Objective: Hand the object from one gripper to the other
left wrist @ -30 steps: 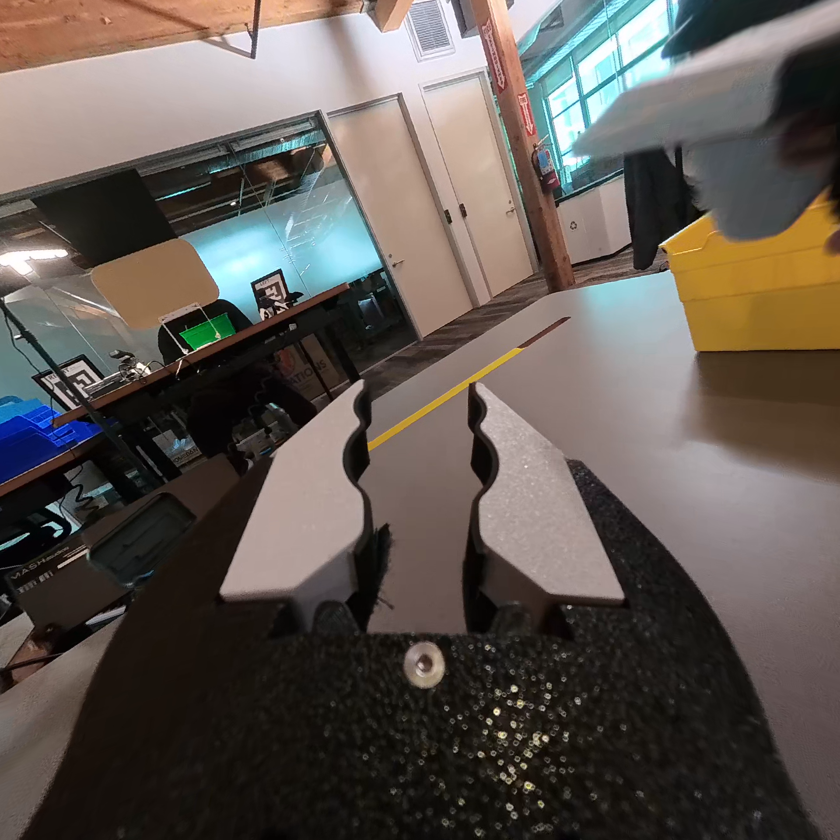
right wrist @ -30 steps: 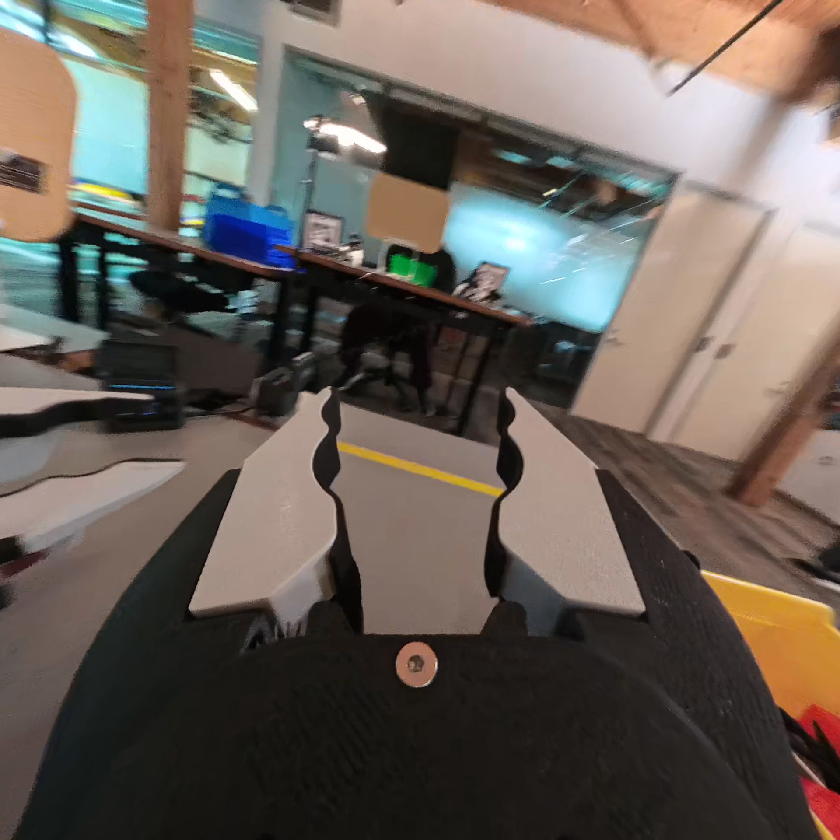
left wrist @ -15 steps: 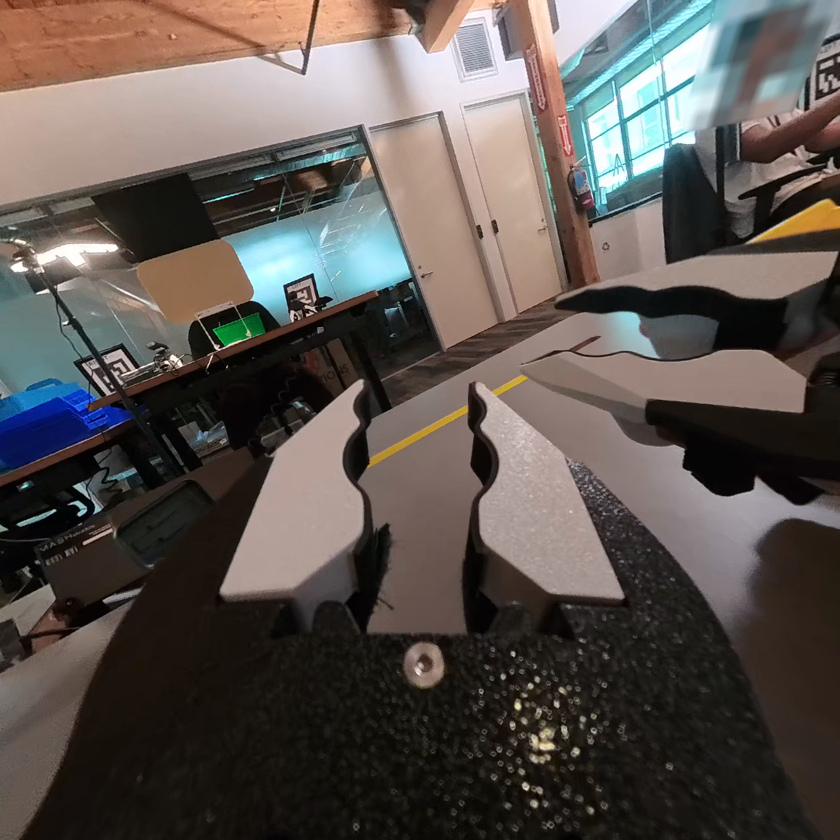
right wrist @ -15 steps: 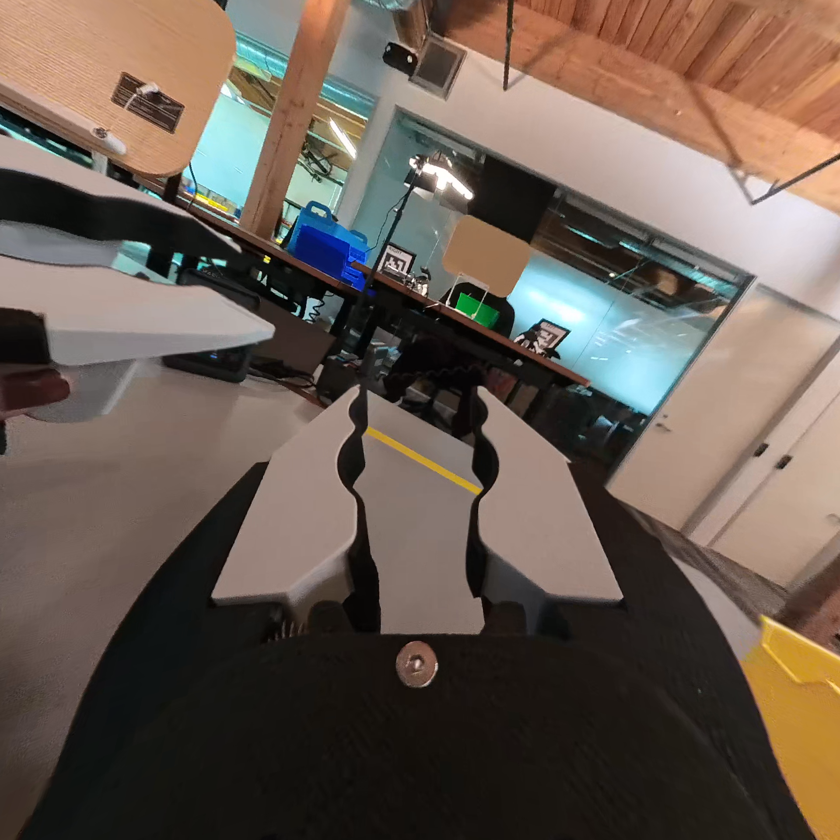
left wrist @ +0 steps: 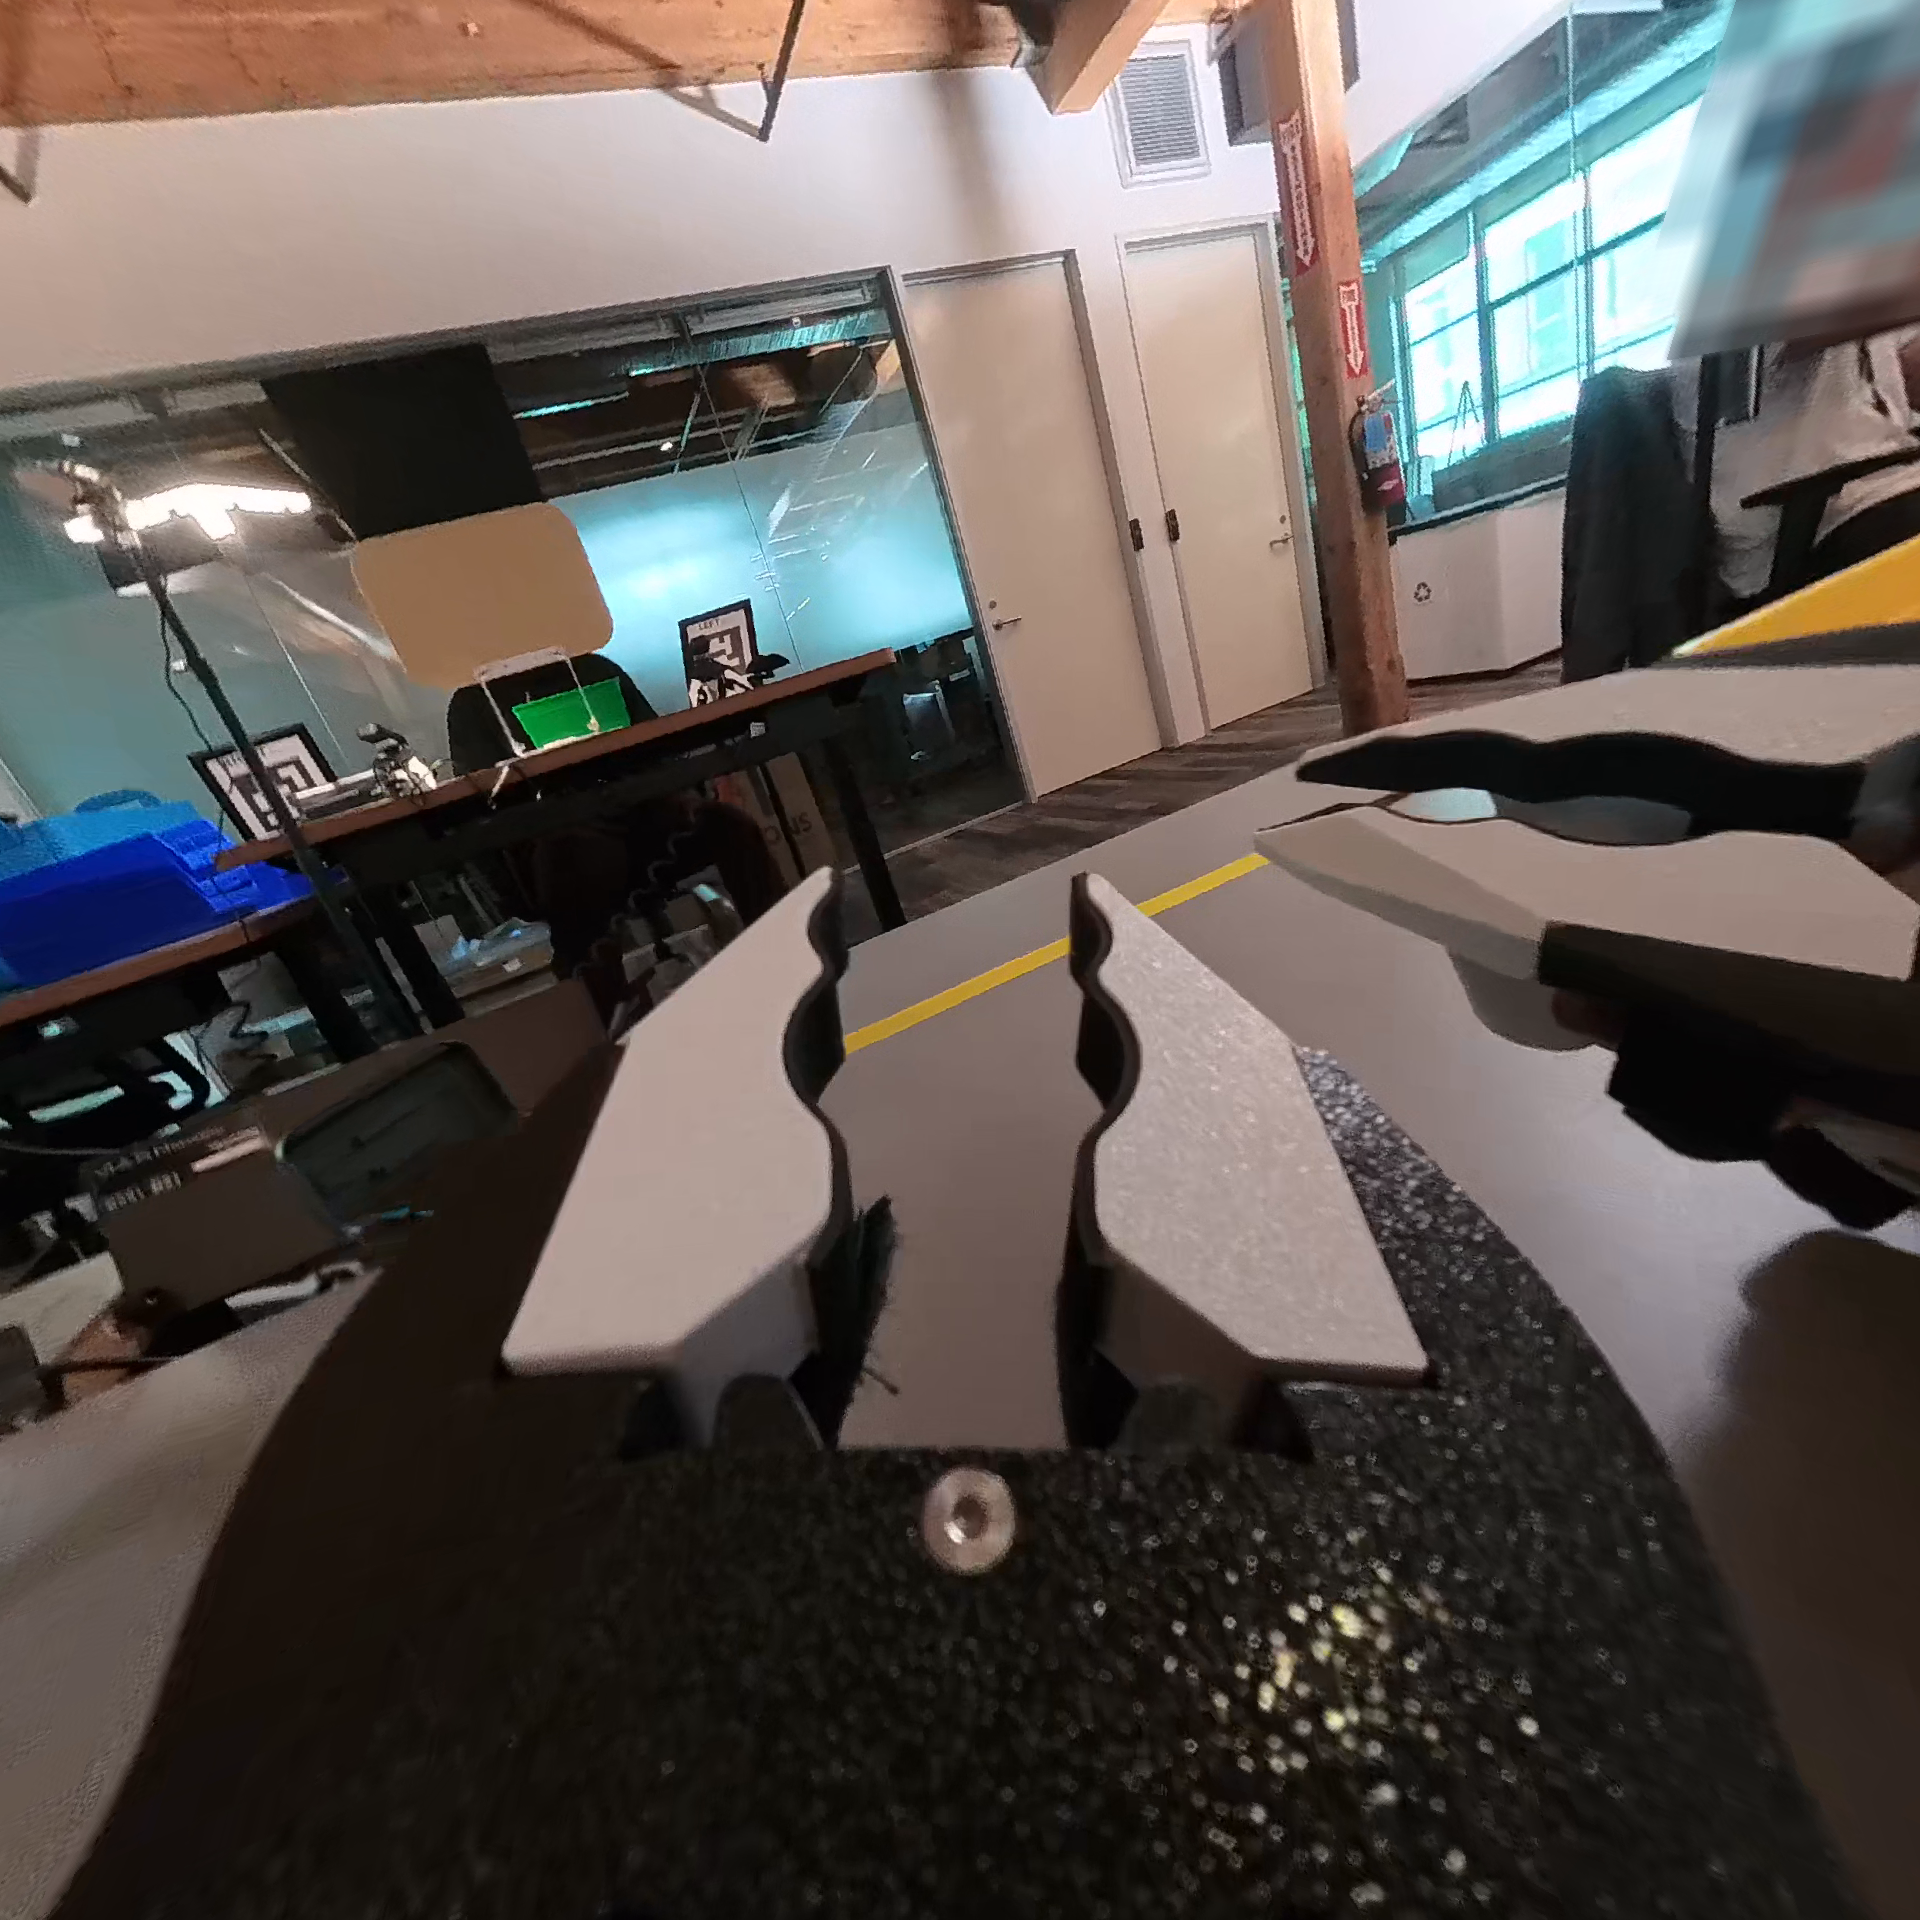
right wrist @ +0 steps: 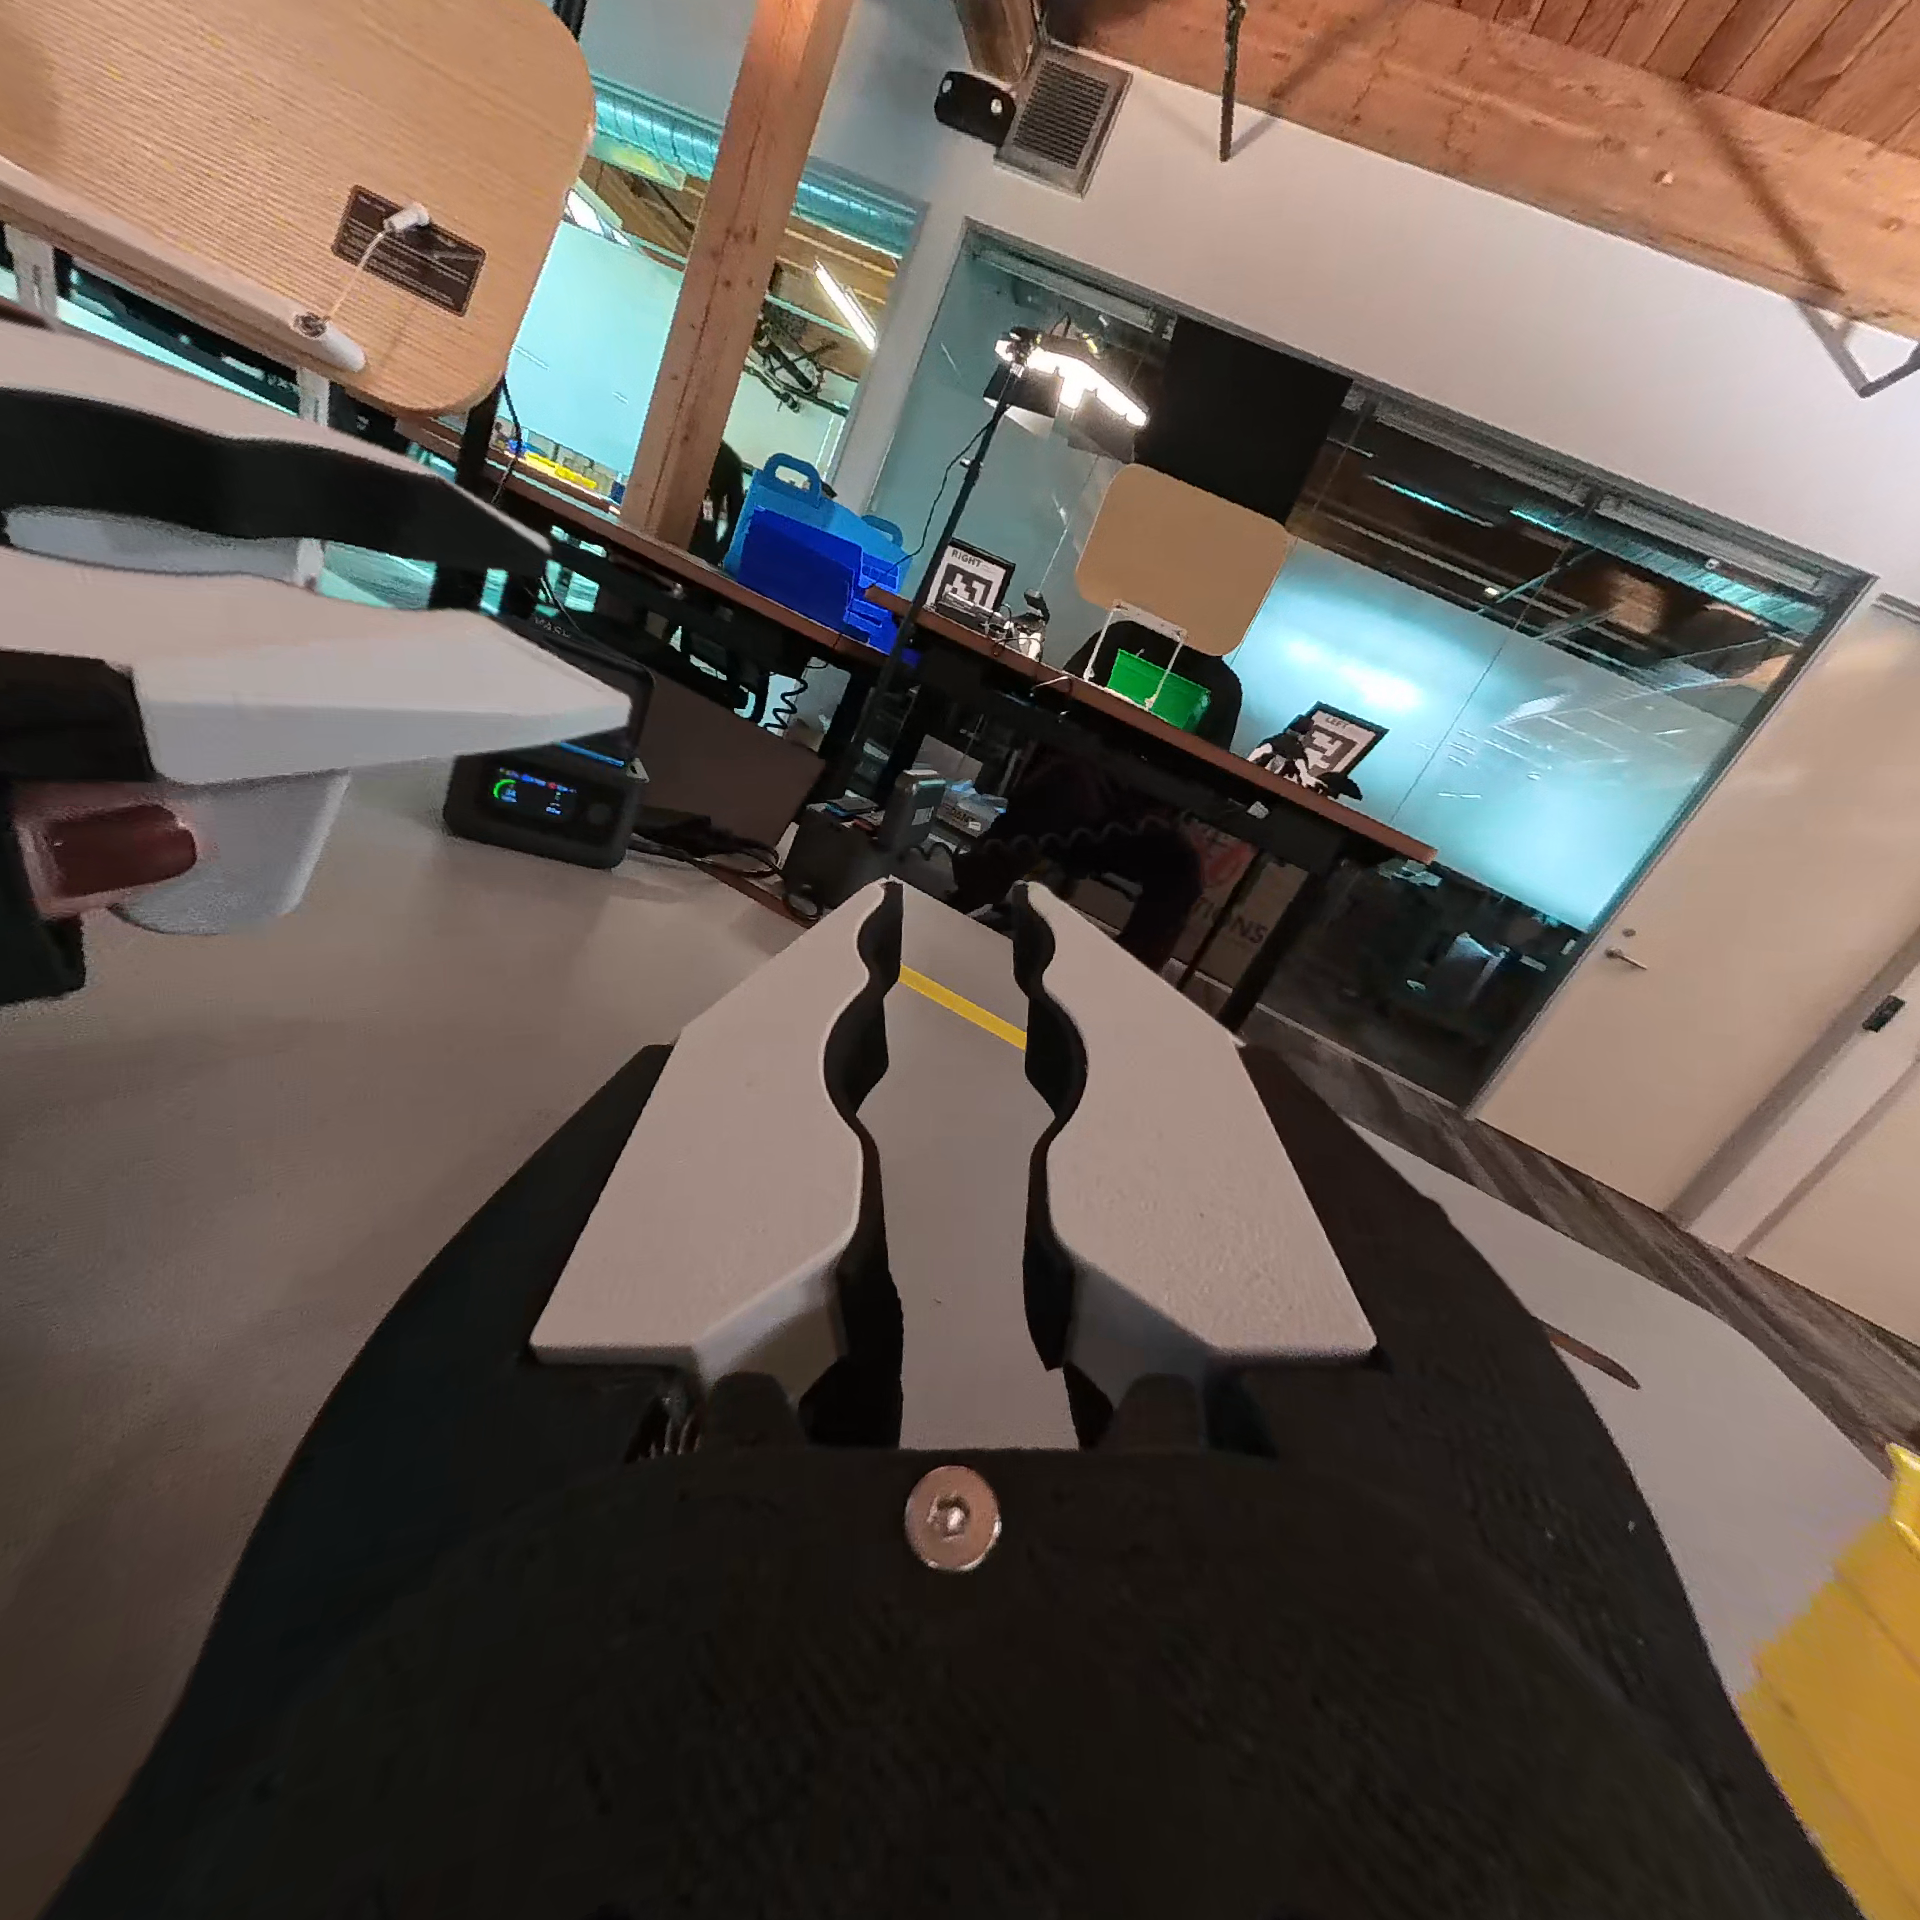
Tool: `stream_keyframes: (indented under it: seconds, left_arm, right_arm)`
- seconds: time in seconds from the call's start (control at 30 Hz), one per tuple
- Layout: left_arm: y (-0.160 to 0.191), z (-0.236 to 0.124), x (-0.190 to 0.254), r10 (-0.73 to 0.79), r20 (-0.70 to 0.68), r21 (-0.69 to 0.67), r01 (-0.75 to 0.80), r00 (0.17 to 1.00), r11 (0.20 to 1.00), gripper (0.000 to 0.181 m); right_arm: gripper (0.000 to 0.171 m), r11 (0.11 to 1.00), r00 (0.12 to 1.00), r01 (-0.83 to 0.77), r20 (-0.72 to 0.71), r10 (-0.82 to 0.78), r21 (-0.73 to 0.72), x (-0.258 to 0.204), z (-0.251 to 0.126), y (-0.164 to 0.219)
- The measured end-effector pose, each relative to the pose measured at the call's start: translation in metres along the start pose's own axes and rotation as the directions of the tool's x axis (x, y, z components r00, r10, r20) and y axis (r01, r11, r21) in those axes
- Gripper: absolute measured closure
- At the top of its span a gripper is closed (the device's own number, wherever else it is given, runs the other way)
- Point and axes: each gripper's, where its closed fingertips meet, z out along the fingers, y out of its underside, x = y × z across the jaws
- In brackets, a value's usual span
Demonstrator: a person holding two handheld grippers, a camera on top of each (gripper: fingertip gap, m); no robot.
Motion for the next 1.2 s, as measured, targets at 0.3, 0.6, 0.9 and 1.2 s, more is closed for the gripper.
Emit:
stream_keyframes:
  seconds: [0.3,0.6,0.9,1.2]
  left_arm:
    - [0.002,-0.003,-0.015,-0.068,0.043,0.0,0.068,0.997,0.998,0.141]
    - [0.003,-0.002,-0.013,-0.071,0.032,-0.005,0.071,0.997,0.997,0.141]
    - [0.003,-0.002,-0.014,-0.085,0.032,-0.004,0.085,0.996,0.996,0.142]
    - [0.004,-0.002,-0.016,-0.092,0.038,-0.004,0.092,0.995,0.996,0.142]
  right_arm:
    - [0.153,1.0,1.0,-0.025,0.001,0.025,-0.001,0.001,0.0,0.0]
    - [0.155,0.999,0.999,-0.047,0.007,0.047,-0.002,0.002,0.0,0.001]
    - [0.157,0.999,0.999,-0.051,0.015,0.051,-0.001,0.0,0.0,0.0]
    - [0.168,0.999,0.998,-0.054,0.04,0.054,0.006,-0.003,0.0,-0.001]
